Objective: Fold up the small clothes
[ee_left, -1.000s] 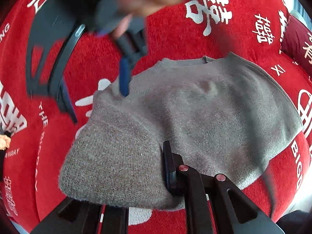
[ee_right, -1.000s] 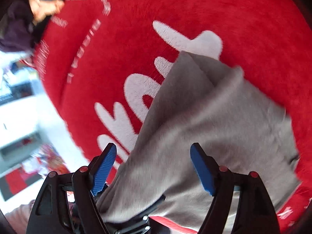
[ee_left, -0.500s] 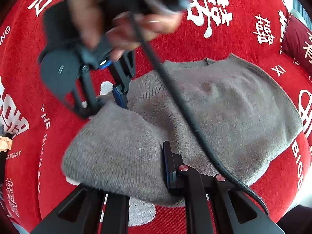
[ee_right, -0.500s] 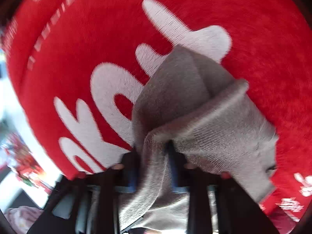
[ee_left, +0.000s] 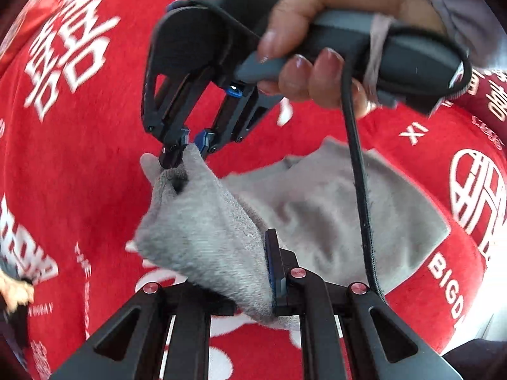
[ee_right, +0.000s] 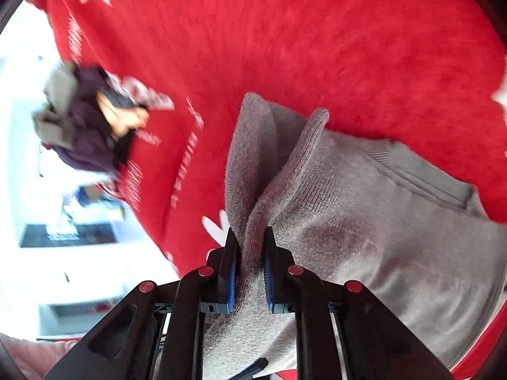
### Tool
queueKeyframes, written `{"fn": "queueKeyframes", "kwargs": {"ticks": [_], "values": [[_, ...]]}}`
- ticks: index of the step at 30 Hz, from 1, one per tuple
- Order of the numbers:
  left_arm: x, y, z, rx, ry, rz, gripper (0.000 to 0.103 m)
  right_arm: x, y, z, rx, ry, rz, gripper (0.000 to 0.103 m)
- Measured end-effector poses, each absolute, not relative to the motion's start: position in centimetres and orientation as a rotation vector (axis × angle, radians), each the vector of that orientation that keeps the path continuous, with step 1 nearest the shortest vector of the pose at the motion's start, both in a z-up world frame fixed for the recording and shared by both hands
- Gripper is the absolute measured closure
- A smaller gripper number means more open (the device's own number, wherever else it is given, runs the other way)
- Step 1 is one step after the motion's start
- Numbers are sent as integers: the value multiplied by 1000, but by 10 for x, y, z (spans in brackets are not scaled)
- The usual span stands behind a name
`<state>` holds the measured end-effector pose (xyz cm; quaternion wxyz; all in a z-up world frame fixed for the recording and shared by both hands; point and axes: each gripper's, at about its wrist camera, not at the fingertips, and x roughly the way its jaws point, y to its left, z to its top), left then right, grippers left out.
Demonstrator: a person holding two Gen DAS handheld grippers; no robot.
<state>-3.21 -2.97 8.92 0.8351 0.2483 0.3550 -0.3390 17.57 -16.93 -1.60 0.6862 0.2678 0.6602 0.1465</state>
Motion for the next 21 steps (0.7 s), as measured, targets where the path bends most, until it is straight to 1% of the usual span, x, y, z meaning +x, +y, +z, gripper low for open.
{"fn": "queueKeyframes", "kwargs": {"ticks": [5,8,11,15,21], "values": [[-58,-73,109,607,678,-818,89,132,-233,26,721,1288,320,89],[-77,-101,115,652,647,-888,89,102,-270,38,770,1200,307,89],[-94,-131,107,700,647,-957,89,67,-309,42,830,1139,262,89],[-120,-167,84,769,668,-1042,89,17,-355,22,910,1106,156,89],[-146,-196,36,861,740,-1127,89,-49,-404,-45,1021,1136,-22,89]]}}
